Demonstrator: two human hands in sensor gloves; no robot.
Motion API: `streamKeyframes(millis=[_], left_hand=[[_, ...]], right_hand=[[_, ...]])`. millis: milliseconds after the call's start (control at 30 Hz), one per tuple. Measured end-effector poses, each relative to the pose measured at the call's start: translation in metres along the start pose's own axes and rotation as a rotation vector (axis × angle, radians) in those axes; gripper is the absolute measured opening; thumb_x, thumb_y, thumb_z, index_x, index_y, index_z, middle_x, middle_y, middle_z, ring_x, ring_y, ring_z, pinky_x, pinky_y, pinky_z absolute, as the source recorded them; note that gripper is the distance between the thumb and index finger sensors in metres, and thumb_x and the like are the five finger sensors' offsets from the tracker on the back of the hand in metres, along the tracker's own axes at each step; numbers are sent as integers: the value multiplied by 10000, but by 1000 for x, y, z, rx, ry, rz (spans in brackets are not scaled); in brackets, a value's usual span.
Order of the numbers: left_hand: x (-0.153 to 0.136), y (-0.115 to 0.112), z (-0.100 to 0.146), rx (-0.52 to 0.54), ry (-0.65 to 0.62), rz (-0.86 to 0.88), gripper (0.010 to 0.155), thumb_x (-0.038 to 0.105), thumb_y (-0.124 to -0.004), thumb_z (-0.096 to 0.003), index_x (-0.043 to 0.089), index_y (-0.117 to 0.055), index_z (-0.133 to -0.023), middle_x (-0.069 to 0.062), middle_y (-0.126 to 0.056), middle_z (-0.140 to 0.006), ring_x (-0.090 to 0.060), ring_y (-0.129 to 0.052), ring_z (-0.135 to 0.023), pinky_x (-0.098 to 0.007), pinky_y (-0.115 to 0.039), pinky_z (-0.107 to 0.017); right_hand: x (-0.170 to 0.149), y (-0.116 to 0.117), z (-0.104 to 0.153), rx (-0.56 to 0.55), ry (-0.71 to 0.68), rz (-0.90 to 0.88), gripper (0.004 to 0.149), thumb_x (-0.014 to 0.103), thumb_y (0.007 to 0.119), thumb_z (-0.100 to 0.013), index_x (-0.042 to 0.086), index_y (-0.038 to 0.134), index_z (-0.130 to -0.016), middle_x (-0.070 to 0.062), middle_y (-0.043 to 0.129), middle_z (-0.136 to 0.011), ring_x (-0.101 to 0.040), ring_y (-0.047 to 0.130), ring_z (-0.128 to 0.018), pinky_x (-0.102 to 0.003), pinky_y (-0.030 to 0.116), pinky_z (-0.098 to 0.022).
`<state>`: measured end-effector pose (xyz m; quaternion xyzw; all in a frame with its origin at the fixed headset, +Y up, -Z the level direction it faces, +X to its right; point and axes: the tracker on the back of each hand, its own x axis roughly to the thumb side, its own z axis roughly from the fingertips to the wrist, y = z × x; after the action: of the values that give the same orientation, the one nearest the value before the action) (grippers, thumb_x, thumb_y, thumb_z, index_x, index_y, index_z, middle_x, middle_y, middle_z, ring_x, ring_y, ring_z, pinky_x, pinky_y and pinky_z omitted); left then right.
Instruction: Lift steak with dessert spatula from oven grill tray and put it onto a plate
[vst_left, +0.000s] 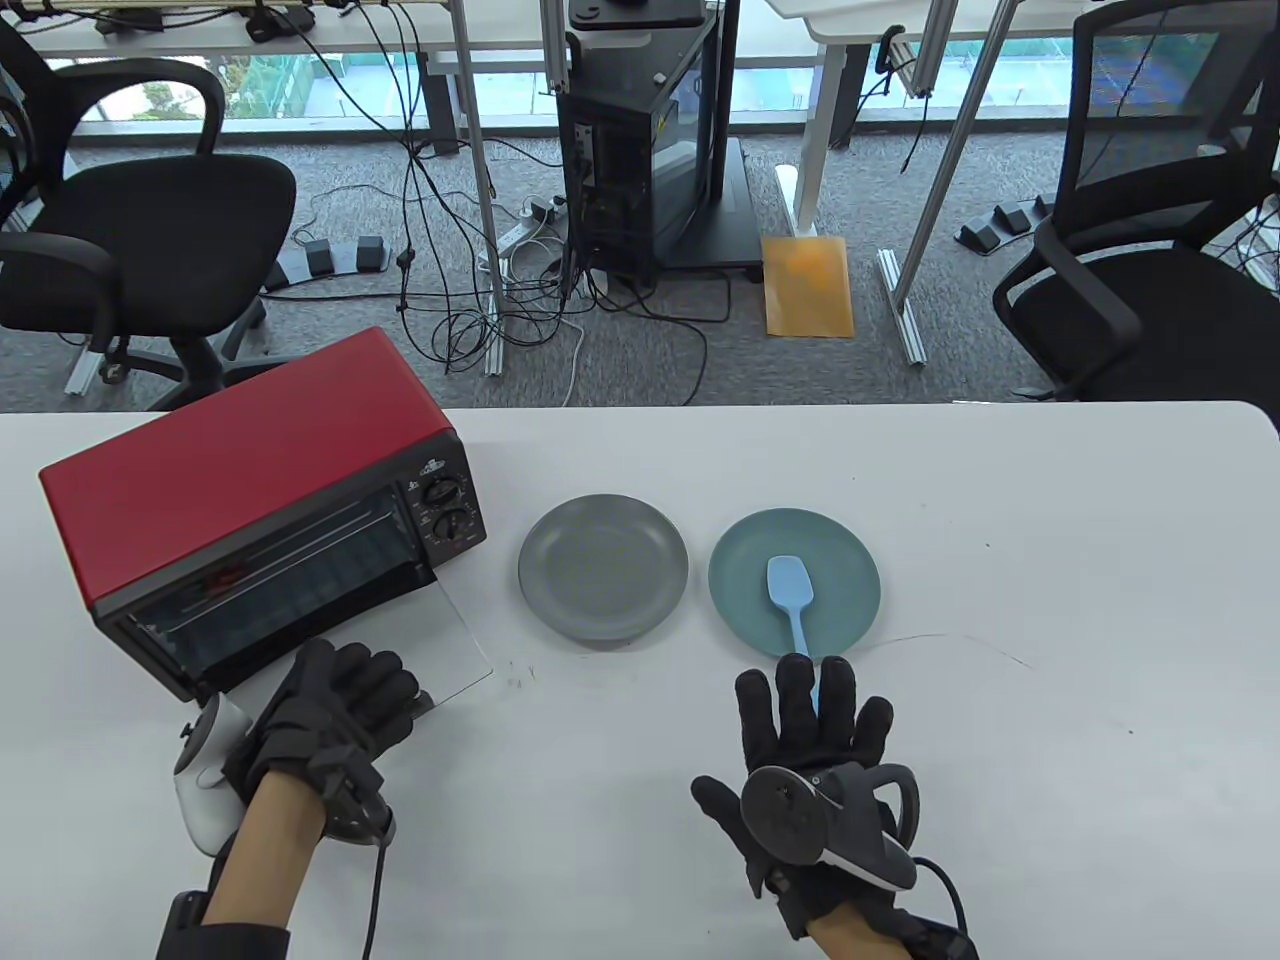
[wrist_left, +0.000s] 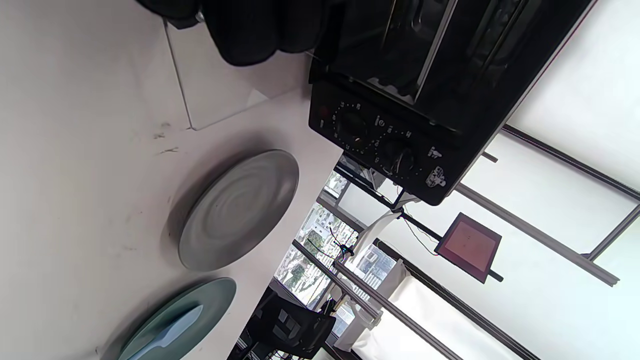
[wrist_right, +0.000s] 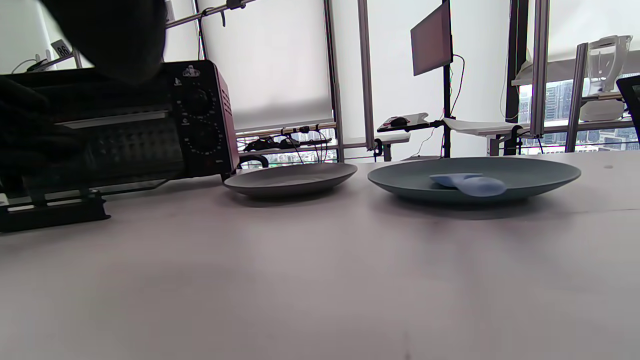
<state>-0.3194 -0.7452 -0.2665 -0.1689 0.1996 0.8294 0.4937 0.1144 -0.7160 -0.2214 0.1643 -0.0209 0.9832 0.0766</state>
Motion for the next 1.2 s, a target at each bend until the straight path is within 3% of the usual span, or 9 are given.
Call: streamKeyframes(millis=[333, 667, 967, 1133, 1200], left_hand=[[28, 24, -11, 7, -50, 62, 622, 512, -364, -701, 133, -235, -1177, -142, -491, -1192, -399, -646, -1074, -604, -529, -796], [50, 45, -16, 43, -102, 122, 644, 560, -344, -705, 197, -126, -1190, -76, -394, -1242, -356, -577, -1127, -591, -512, -811], [57, 69, -27, 129, -114, 200, 719, 689, -247, -670, 276, -40, -1221, 44, -326, -1287, -208, -546, -1180, -544, -517, -834], [57, 78, -31, 170, -115, 233, 691, 671, -146, -669, 280, -23, -1225, 69, -331, -1294, -151, -553, -1184, -546, -518, -823], [56, 83, -34, 189, -124, 240, 683, 664, -136, -717, 245, -22, -1244, 65, -334, -1307, -105, -566, -1189, -492, -547, -841]], right_hand=[[-15, 5, -6, 128, 69, -10, 952, 581, 695, -511, 40, 144, -1068, -361, 26, -1009, -676, -17, -869, -869, 135, -495], [-24, 1, -6, 113, 111, -28, 952, 580, 693, -511, 48, 129, -1065, -359, 11, -1005, -677, -31, -863, -869, 125, -491], [-26, 0, -6, 117, 116, -37, 950, 573, 693, -512, 54, 117, -1061, -356, 0, -1001, -676, -42, -858, -870, 120, -490], [-29, 2, -7, 125, 125, -41, 948, 570, 693, -513, 55, 116, -1060, -356, -1, -1001, -676, -43, -858, -869, 121, -491], [-29, 4, -8, 136, 127, -42, 949, 570, 693, -514, 56, 111, -1059, -354, -4, -1000, -675, -46, -857, -869, 119, -491]])
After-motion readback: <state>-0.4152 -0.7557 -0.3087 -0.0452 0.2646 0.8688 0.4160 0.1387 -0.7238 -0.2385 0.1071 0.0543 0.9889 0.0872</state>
